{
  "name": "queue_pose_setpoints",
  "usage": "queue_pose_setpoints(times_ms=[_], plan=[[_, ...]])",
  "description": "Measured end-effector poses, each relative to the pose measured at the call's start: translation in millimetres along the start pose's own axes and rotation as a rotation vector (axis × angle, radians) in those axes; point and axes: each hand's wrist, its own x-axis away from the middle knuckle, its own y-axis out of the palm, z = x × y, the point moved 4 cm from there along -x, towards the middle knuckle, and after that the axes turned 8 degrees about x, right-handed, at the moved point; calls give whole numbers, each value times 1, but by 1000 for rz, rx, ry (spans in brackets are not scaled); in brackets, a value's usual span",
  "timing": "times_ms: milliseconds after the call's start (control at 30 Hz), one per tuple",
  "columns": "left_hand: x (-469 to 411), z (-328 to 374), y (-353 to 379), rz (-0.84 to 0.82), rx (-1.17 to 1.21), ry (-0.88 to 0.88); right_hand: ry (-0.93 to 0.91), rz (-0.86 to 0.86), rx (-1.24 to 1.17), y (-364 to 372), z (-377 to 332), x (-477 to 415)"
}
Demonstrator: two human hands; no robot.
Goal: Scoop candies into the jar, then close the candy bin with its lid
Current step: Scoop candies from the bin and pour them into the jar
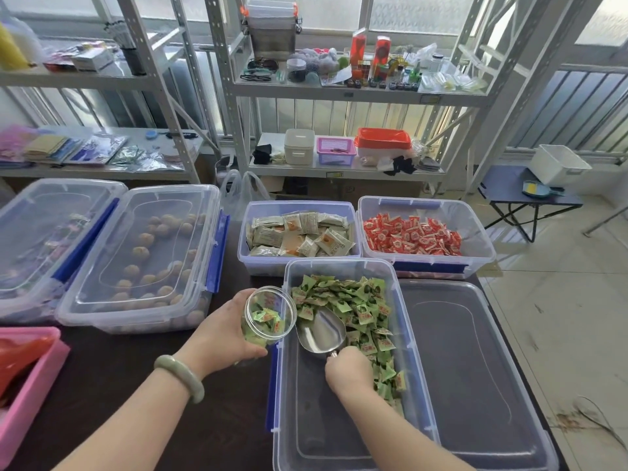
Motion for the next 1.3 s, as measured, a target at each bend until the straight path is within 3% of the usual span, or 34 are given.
queue_pose_setpoints(times_ms=[200, 333, 400, 967, 1300], plan=[[-1, 5, 1, -5, 34, 22, 84, -38, -217, 14, -10, -20], [-2, 3, 2, -4, 30, 19, 139, -180, -723, 32, -16, -24], [-2, 2, 2, -5, 29, 12, 157, -216, -841, 34, -18, -24], [1, -6, -4, 62, 17, -37, -105, -78, -809, 8, 25, -8], [0, 4, -4, 62, 27, -11, -289, 21, -482, -77, 38, 16]])
